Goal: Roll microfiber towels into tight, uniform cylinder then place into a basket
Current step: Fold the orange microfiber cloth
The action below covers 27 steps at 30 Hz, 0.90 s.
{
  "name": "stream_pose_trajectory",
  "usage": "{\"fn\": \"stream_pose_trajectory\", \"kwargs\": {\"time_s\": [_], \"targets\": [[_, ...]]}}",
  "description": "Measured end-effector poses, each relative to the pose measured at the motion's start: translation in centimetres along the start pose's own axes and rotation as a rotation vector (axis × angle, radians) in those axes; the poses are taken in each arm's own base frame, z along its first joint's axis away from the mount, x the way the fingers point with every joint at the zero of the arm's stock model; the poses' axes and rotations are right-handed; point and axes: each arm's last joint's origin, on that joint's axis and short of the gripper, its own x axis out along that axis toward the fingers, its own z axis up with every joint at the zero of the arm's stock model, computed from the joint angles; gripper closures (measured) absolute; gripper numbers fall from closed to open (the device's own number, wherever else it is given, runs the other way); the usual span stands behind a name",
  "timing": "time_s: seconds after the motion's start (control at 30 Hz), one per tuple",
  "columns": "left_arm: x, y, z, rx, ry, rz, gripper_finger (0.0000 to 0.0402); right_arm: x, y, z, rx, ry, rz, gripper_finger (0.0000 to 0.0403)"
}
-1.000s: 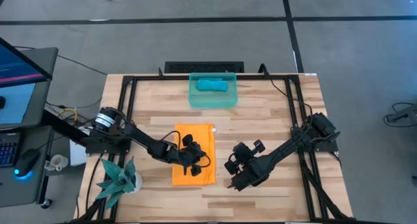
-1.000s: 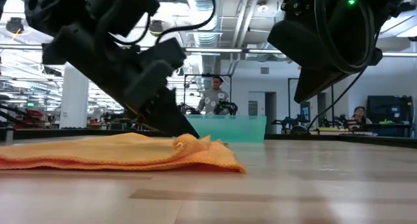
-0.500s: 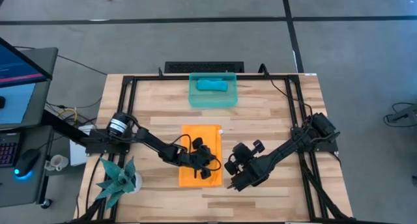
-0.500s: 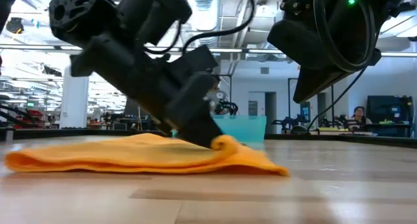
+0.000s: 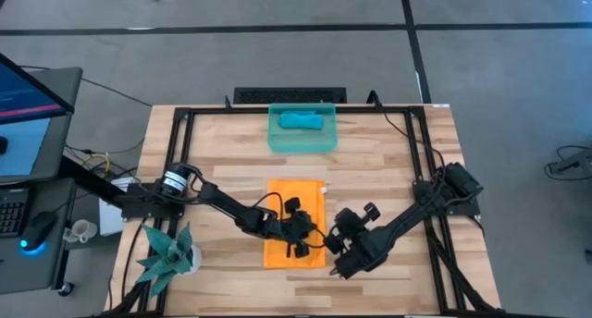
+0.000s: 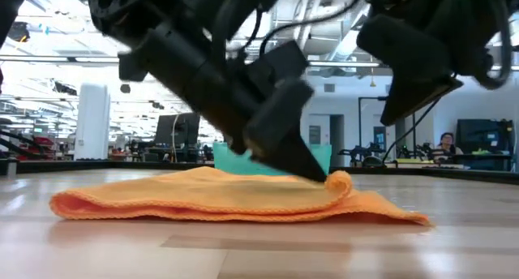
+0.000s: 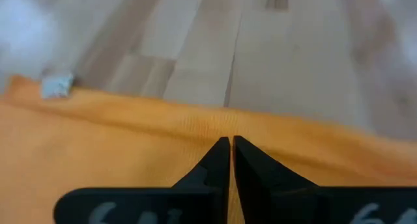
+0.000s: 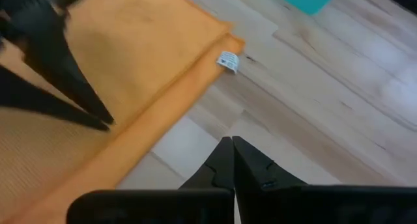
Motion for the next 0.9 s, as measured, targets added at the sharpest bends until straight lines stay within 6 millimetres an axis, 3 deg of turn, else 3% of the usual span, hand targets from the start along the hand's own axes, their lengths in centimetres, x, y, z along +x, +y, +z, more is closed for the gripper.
{"fn": "stream_pose_trajectory", "kwargs": {"time_s": [0.17, 0.4, 0.6, 0.9], "targets": [[-3.0, -0.8, 1.9, 0.062, -0.009, 0.022, 0.0390, -1.1, -0.1, -1.1, -0.027, -0.010, 0.019, 0.0387], [-10.1, -3.5, 3.6, 0.190, -0.043, 0.112, 0.0390, -3.7, -0.4, -2.1, -0.084, -0.035, 0.105, 0.0388], [-15.2, -6.3, 2.3, 0.327, -0.019, 0.066, 0.0390, -5.1, 1.1, -2.6, -0.306, -0.073, 0.277, 0.0388], [-18.2, -9.2, -0.1, 0.366, -0.005, -0.037, 0.0390, -6.2, 4.8, -1.4, -0.485, -0.119, 0.659, 0.0375]]}}
